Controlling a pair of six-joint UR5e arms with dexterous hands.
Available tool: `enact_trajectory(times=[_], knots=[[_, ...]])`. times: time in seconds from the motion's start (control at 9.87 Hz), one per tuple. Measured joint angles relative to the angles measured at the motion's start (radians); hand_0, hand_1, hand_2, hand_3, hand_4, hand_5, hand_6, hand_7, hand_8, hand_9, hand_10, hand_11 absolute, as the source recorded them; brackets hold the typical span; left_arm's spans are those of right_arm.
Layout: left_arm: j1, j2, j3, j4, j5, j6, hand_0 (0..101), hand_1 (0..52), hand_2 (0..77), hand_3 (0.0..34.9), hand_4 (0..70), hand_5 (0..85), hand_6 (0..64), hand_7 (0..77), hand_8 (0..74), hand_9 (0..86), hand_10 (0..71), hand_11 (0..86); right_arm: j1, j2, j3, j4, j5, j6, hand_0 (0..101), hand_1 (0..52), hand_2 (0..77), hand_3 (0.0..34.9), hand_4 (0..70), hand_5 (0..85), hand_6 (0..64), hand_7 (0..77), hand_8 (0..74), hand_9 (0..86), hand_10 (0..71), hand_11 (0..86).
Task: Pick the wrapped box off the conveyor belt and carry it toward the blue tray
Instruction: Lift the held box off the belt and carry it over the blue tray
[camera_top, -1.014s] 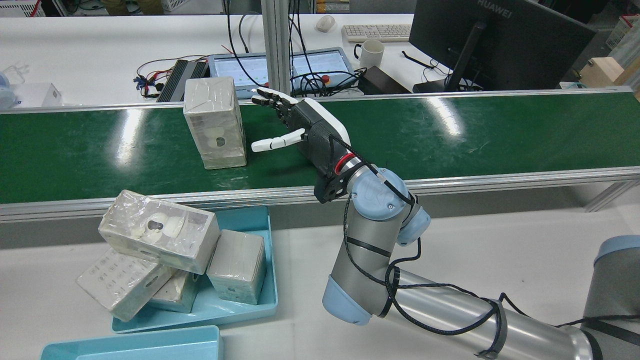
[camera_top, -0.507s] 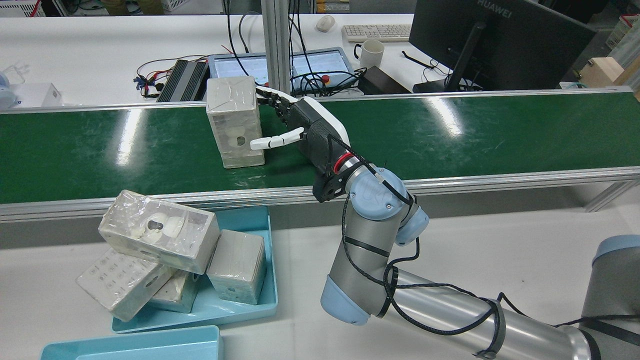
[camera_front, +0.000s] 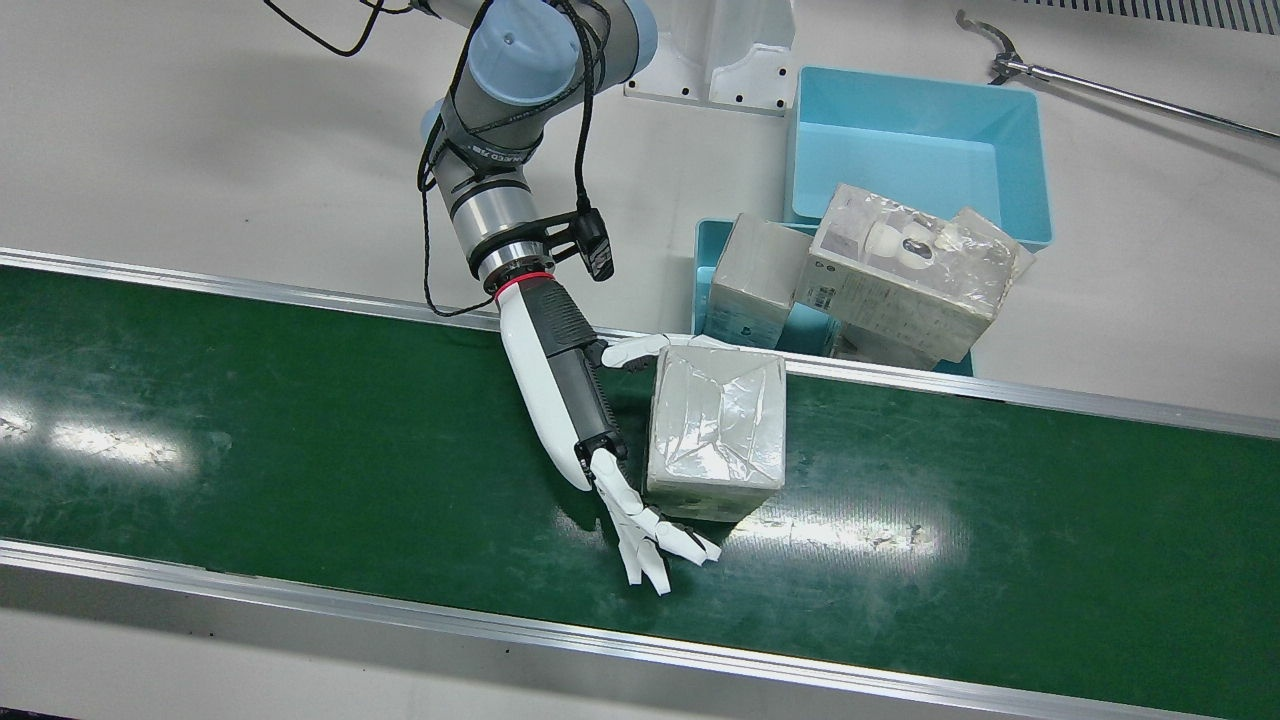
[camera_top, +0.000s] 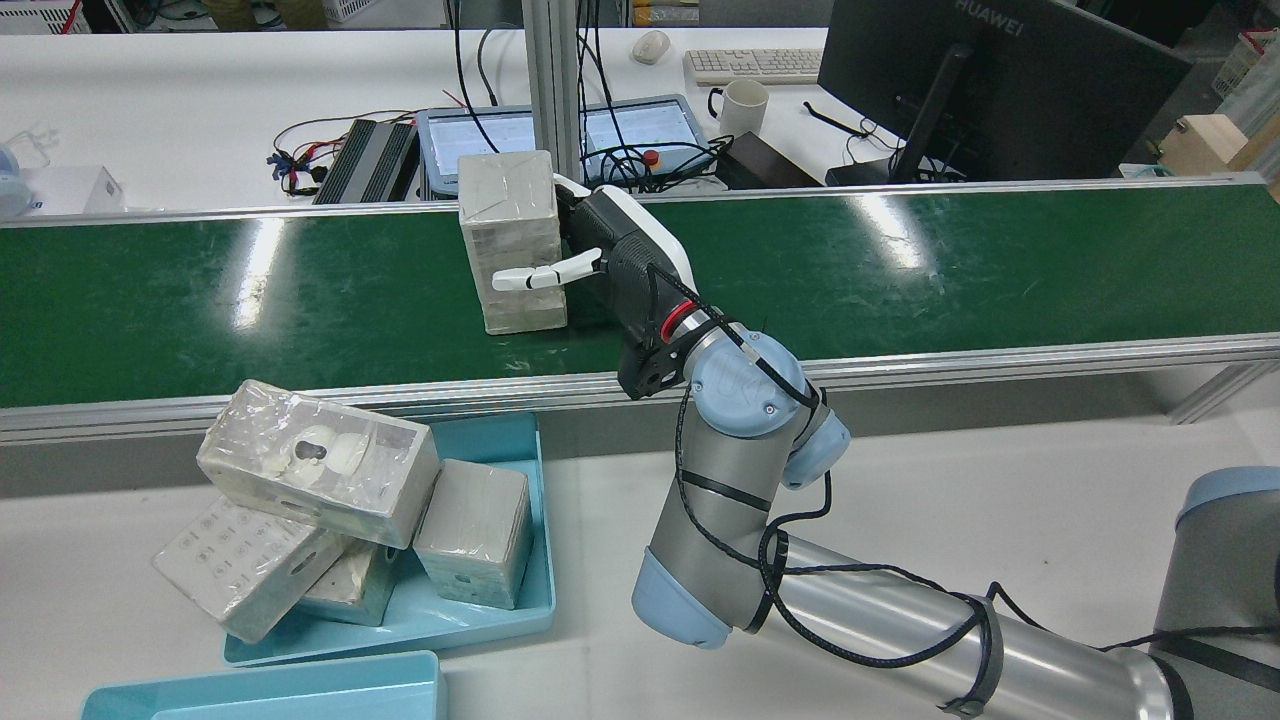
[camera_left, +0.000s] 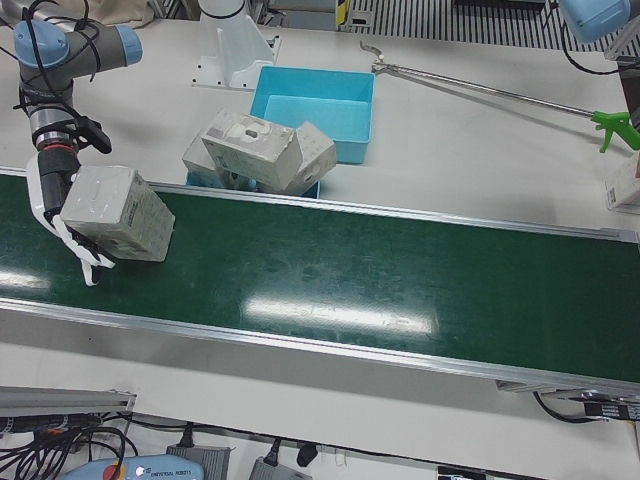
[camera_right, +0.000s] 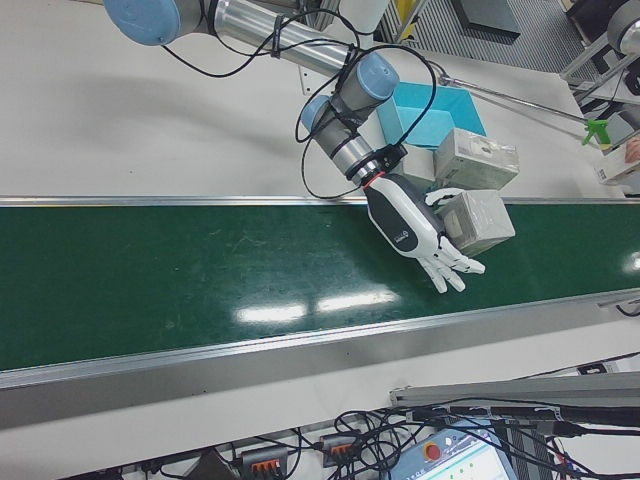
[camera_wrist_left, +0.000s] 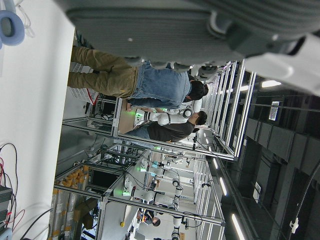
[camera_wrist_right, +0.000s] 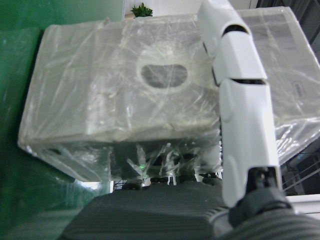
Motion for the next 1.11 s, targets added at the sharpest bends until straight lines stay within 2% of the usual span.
enact_trajectory(times=[0.1, 0.2, 0.3, 0.41, 0.51, 0.61, 0.71, 0.81, 0.91, 1.01, 1.11], knots=[[0.0, 0.0, 0.0, 0.0, 0.0, 0.0, 0, 0.0, 0.5, 0.0, 0.5, 1.1, 0.5, 0.5, 0.5, 0.5, 0.0, 0.5, -0.001, 0.003, -0.002, 0.001, 0.006, -0.002, 54, 25.6, 19.6, 0.5, 10.4, 16.9, 9.8, 25.1, 5.5, 9.3, 0.0, 0.5], [0.0, 0.0, 0.0, 0.0, 0.0, 0.0, 0, 0.0, 0.5, 0.0, 0.5, 1.1, 0.5, 0.5, 0.5, 0.5, 0.0, 0.5, -0.001, 0.006, -0.005, 0.001, 0.01, -0.004, 54, 25.6, 19.6, 0.5, 10.4, 16.9, 9.8, 25.1, 5.5, 9.3, 0.0, 0.5], [0.0, 0.0, 0.0, 0.0, 0.0, 0.0, 0, 0.0, 0.5, 0.0, 0.0, 1.1, 0.0, 0.5, 0.5, 0.5, 0.5, 0.5, -0.001, 0.007, -0.008, 0.001, 0.013, -0.004, 58, 26.7, 21.3, 0.6, 18.0, 23.5, 14.7, 31.6, 9.3, 16.9, 2.7, 1.1], [0.0, 0.0, 0.0, 0.0, 0.0, 0.0, 0, 0.0, 0.5, 0.0, 0.5, 1.1, 0.0, 0.5, 0.5, 0.0, 0.5, 0.5, -0.001, 0.006, -0.007, 0.0, 0.015, -0.003, 61, 19.6, 26.7, 0.0, 26.2, 34.4, 24.0, 35.5, 24.5, 33.3, 7.6, 1.1], [0.0, 0.0, 0.0, 0.0, 0.0, 0.0, 0, 0.0, 0.5, 0.0, 0.0, 1.1, 0.0, 0.5, 0.5, 0.0, 0.0, 0.5, 0.0, 0.004, 0.003, -0.001, 0.017, -0.002, 61, 19.6, 26.7, 0.0, 26.2, 34.4, 24.0, 35.5, 24.5, 33.3, 14.7, 1.1], [0.0, 0.0, 0.0, 0.0, 0.0, 0.0, 0, 0.0, 0.5, 0.0, 0.0, 1.1, 0.5, 0.5, 0.5, 0.5, 0.5, 0.5, 0.001, 0.001, 0.028, -0.004, 0.022, -0.001, 54, 12.5, 32.2, 0.7, 20.7, 44.7, 28.4, 37.1, 33.8, 39.3, 35.5, 17.5], [0.0, 0.0, 0.0, 0.0, 0.0, 0.0, 0, 0.0, 0.5, 0.0, 0.0, 1.1, 0.5, 0.5, 0.5, 0.5, 0.5, 0.5, 0.001, 0.002, 0.059, -0.01, 0.029, -0.002, 54, 12.5, 32.2, 0.7, 20.7, 44.7, 28.4, 37.1, 33.8, 39.3, 35.5, 17.5], [0.0, 0.0, 0.0, 0.0, 0.0, 0.0, 0, 0.0, 0.5, 0.0, 0.0, 1.1, 0.5, 0.5, 0.5, 0.5, 0.5, 0.5, 0.0, 0.007, 0.09, -0.022, 0.036, -0.003, 52, 11.5, 33.3, 0.9, 20.7, 45.8, 28.9, 37.1, 35.5, 39.3, 42.0, 23.5], [0.0, 0.0, 0.0, 0.0, 0.0, 0.0, 0, 0.0, 1.1, 0.0, 0.0, 1.1, 0.5, 0.5, 0.5, 0.5, 0.5, 0.5, -0.003, 0.019, 0.111, -0.034, 0.041, -0.004, 52, 11.5, 33.3, 0.9, 20.7, 45.8, 28.9, 37.1, 35.5, 39.3, 42.0, 23.5], [0.0, 0.0, 0.0, 0.0, 0.0, 0.0, 0, 0.0, 1.1, 0.0, 0.0, 1.1, 0.5, 0.5, 0.5, 0.5, 0.5, 0.5, -0.014, 0.035, 0.124, -0.043, 0.044, -0.012, 50, 7.6, 36.0, 0.0, 21.3, 46.4, 28.9, 37.1, 38.2, 40.4, 42.5, 28.9], [0.0, 0.0, 0.0, 0.0, 0.0, 0.0, 0, 0.0, 0.5, 0.0, 0.0, 1.1, 0.5, 0.5, 0.5, 0.5, 0.0, 0.5, -0.032, 0.054, 0.129, -0.048, 0.048, -0.028, 50, 7.6, 36.0, 0.0, 21.3, 46.4, 28.9, 37.1, 38.2, 40.4, 42.5, 28.9]])
